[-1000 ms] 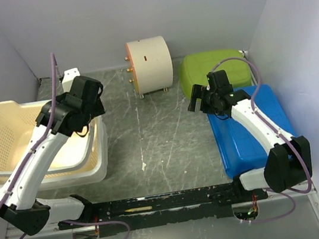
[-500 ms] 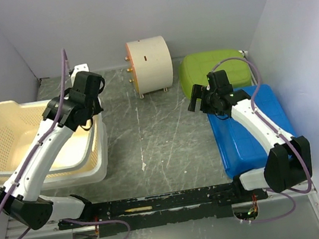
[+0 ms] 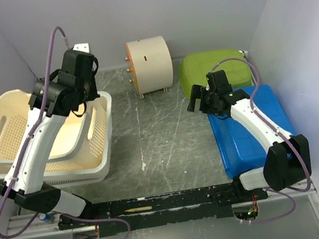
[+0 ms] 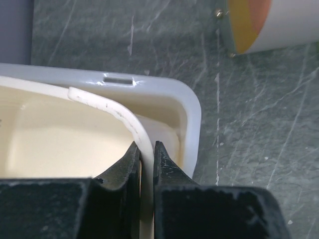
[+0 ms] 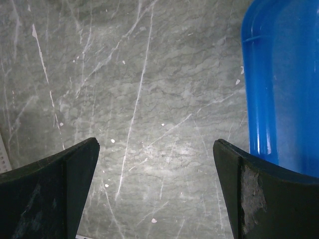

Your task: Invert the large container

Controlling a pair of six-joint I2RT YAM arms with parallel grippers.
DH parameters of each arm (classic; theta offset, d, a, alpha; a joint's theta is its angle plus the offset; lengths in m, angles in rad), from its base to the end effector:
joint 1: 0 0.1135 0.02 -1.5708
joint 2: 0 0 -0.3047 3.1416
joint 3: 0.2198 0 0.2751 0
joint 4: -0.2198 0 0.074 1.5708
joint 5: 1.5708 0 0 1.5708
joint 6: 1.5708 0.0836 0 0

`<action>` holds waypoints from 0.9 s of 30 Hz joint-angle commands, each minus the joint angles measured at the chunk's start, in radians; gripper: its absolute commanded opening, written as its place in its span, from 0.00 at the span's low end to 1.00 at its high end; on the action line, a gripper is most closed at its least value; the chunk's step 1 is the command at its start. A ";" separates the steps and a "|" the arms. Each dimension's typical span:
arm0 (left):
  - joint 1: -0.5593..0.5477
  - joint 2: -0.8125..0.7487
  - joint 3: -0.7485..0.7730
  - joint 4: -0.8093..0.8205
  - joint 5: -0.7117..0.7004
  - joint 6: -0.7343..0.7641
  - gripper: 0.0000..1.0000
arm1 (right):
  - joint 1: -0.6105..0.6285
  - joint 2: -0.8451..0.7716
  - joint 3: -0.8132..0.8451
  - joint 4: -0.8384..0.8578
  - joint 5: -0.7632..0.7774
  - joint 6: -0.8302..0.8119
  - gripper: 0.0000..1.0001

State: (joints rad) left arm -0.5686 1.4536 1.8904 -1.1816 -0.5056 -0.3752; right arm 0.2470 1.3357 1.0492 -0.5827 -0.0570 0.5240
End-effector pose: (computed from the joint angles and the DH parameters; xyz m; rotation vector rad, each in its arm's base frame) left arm 0.2834 -0.1330 0.4843 -0.0353 2.2061 0.0677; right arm 0.3141 0.0841 0.2712 0.3170 2.4614 0.4070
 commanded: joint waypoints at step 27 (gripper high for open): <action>-0.206 0.017 0.437 0.172 -0.057 0.216 0.07 | 0.083 0.012 -0.112 0.357 -0.305 0.130 1.00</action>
State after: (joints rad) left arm -0.7673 1.4834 2.3081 -1.1038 -0.5343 -0.2333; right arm 0.2657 1.3422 0.9985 -0.4255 -0.2108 0.5831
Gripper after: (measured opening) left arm 0.160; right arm 0.999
